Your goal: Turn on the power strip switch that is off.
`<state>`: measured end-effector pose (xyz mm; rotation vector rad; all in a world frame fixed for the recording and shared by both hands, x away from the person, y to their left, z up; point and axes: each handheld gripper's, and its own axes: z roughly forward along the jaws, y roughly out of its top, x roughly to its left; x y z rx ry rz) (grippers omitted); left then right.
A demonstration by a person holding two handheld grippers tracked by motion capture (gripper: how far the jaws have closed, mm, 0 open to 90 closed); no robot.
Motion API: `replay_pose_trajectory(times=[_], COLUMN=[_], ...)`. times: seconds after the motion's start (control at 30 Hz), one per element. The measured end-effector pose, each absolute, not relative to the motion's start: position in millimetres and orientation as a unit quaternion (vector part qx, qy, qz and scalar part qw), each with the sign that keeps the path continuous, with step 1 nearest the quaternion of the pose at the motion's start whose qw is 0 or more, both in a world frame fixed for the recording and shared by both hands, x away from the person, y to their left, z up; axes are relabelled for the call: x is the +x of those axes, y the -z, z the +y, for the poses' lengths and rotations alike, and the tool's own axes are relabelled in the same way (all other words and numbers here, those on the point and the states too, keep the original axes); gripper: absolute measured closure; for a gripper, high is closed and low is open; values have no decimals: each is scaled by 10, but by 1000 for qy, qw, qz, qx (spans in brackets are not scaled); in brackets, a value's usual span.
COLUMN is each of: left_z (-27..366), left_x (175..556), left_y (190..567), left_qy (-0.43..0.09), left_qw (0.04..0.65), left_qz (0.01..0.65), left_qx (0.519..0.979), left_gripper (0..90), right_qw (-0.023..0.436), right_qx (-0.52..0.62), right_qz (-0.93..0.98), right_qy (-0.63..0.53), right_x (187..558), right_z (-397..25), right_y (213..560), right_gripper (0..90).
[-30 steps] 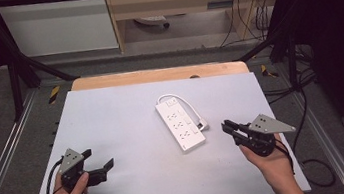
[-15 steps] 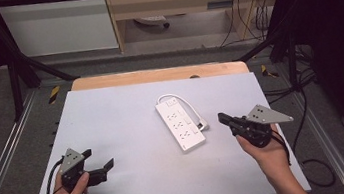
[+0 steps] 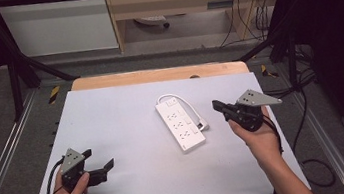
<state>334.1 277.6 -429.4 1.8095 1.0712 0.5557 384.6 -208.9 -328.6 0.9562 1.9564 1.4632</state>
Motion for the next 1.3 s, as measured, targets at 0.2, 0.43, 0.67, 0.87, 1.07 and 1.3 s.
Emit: replay_pose_trajectory(times=[0.2,0.43,0.67,0.87,1.07,1.3], left_z=[2771,2771,2774,2768,2764,2758], left_x=[3341,3344,3342,3344,3347,3354], left_y=[4296,4300,4287,4294,4302,4315], left_qy=[-227,-228,-232,-231,-229,-225], left_qw=[463,459,462,459,457,455], left_qz=[434,435,432,432,431,431], left_qx=[739,741,739,741,743,746], left_gripper=[80,80,79,79,79,79], right_qw=[253,240,233,229,230,226], right_qx=[357,360,367,368,371,384], right_qz=[719,720,723,726,730,725], right_qy=[-541,-542,-537,-533,-526,-525], right_x=[3956,4064,4184,4285,4409,4655], right_z=[-2073,-2033,-1977,-1925,-1853,-1804], right_y=[3243,3215,3245,3270,3318,3409], right_gripper=[900,900,900,900,900,900])
